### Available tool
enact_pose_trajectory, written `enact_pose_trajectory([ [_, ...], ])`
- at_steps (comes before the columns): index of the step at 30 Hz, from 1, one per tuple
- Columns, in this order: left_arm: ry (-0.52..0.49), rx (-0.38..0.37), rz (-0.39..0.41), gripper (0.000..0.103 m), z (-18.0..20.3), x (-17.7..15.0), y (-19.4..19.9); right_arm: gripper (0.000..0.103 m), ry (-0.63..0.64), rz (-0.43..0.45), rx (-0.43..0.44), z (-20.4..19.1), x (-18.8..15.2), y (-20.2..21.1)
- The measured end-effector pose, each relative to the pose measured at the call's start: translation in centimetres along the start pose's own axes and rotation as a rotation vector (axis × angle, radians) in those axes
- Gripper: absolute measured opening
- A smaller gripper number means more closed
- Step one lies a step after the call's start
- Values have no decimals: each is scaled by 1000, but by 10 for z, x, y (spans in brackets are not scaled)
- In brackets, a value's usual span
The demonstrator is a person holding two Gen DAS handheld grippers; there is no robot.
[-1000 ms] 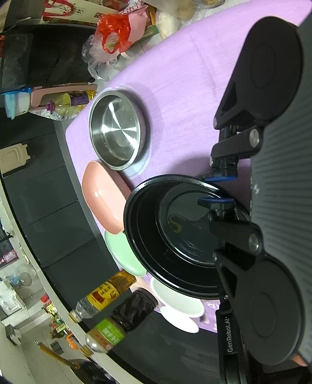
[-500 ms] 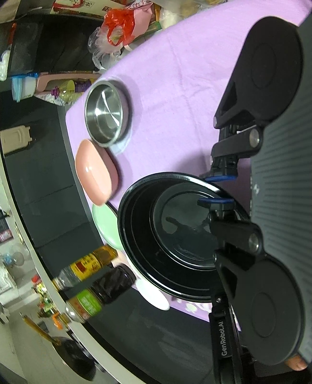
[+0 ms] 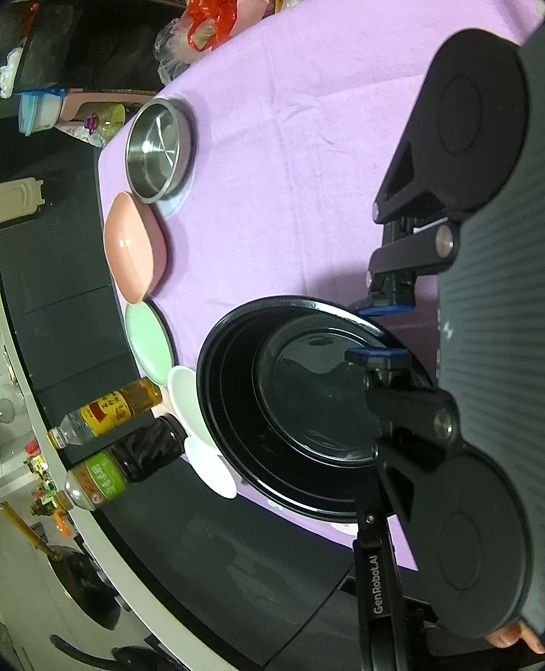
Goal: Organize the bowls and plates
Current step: 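Lift the black bowl with both tools and carry it across the cloth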
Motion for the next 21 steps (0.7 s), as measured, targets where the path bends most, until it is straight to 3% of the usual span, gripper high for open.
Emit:
enact_pose_trajectory([
  [21,-7,3,-37,14,-6,-9,-5,17,-1,-42,-5,-2,-14,-5],
])
Point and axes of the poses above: each gripper's, at about its wrist camera, not at the fingertips, and y roughly against the way its jaws point, z to its right, x to its top, the point moved 7 cm from there along -y, roughly the way its jaws point, and after that the axes turned 10 degrees about x, right-handed, at the moved point
